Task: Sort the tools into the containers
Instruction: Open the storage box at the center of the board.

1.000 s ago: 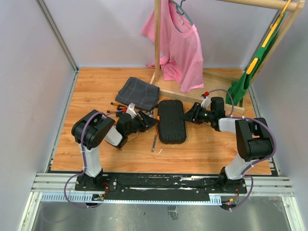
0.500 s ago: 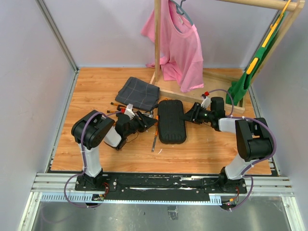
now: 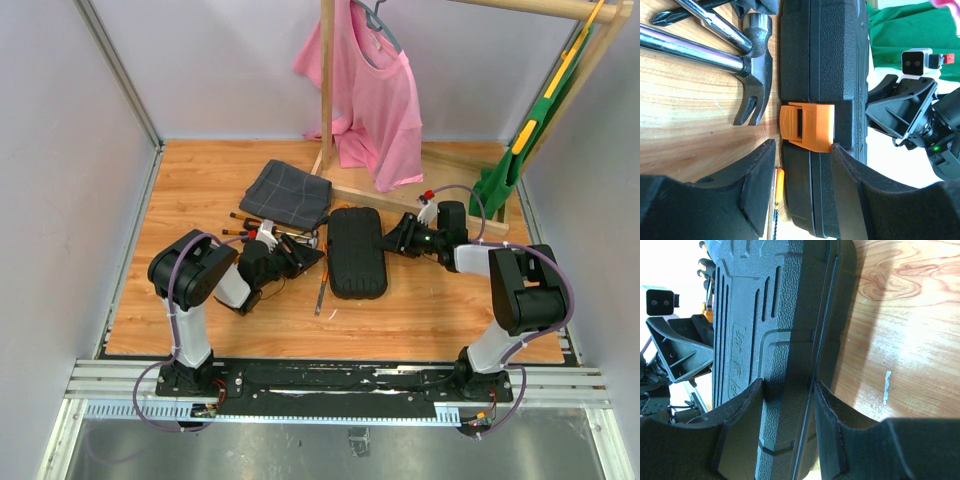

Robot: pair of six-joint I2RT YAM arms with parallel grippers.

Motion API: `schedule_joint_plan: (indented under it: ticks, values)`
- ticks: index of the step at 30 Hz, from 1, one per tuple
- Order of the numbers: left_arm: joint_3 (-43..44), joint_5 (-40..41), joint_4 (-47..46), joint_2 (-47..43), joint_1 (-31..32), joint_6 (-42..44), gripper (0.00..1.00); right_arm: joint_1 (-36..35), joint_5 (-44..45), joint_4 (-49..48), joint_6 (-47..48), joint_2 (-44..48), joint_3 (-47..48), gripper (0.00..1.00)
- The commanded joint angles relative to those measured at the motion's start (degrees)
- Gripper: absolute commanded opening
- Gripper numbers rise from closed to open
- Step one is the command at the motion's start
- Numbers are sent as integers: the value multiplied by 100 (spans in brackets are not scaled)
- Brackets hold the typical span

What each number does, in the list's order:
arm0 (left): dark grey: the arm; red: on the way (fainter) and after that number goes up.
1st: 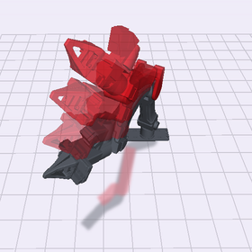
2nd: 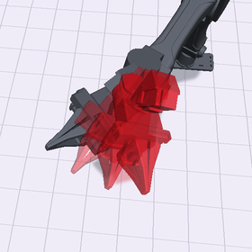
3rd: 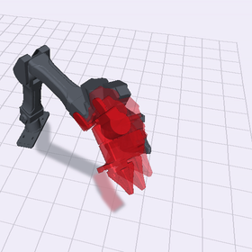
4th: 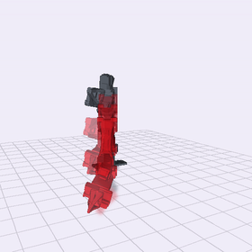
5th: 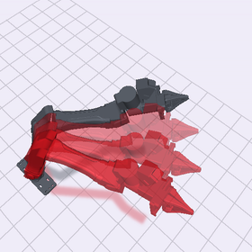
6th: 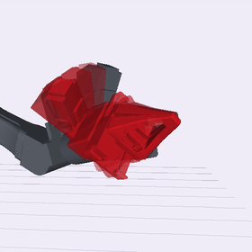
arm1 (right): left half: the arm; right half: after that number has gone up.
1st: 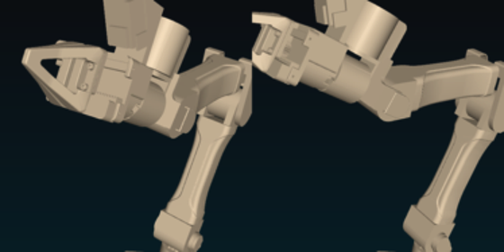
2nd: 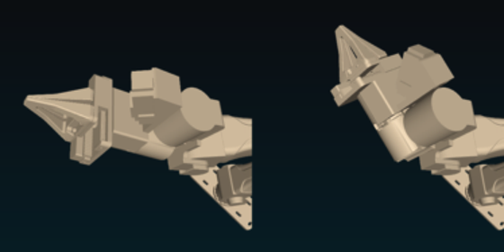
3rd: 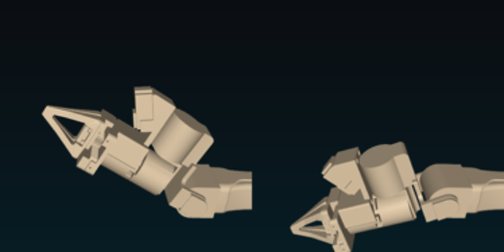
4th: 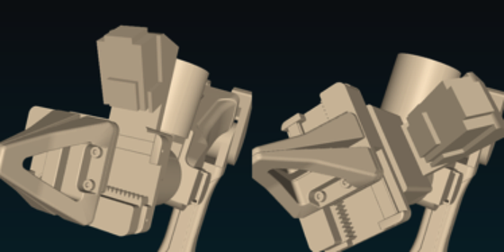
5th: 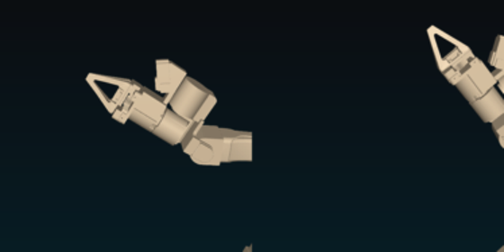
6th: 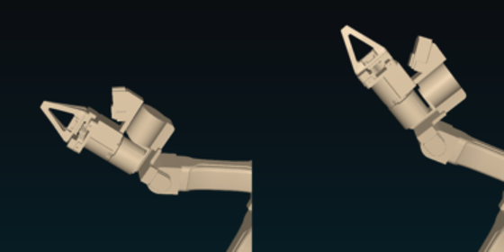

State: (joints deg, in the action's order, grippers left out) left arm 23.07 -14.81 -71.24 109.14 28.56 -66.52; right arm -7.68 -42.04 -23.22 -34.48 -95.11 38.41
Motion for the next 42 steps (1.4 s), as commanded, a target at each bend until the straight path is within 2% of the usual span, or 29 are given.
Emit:
schedule_joint_plan:
  ticks: [1,8,17,20,25,28,33,42]
  values:
    - [-132,179,214,4,-56,78,52,-75,875,1248,580,-386,-298,29]
    - [-221,296,580,-327,-76,249,53,-78,962,1469,660,-210,-196,30]
    - [-143,601,2061,-1736,-64,1100,60,-80,1235,2038,895,171,85,31]
    - [-38,683,2567,-2121,-67,1395,63,-83,1343,2210,942,361,163,33]
    - [162,690,3304,-2454,-57,1853,62,-220,1926,2801,1187,866,404,41]
    - [379,862,3788,-2507,43,2231,58,-382,2375,3260,1365,1148,627,50]
    - [1094,1353,4842,-2156,402,2817,55,-867,3159,3831,1615,1480,942,53]
    - [2112,1729,5571,-1143,664,2941,57,-1972,4451,4487,1884,1676,1572,63]
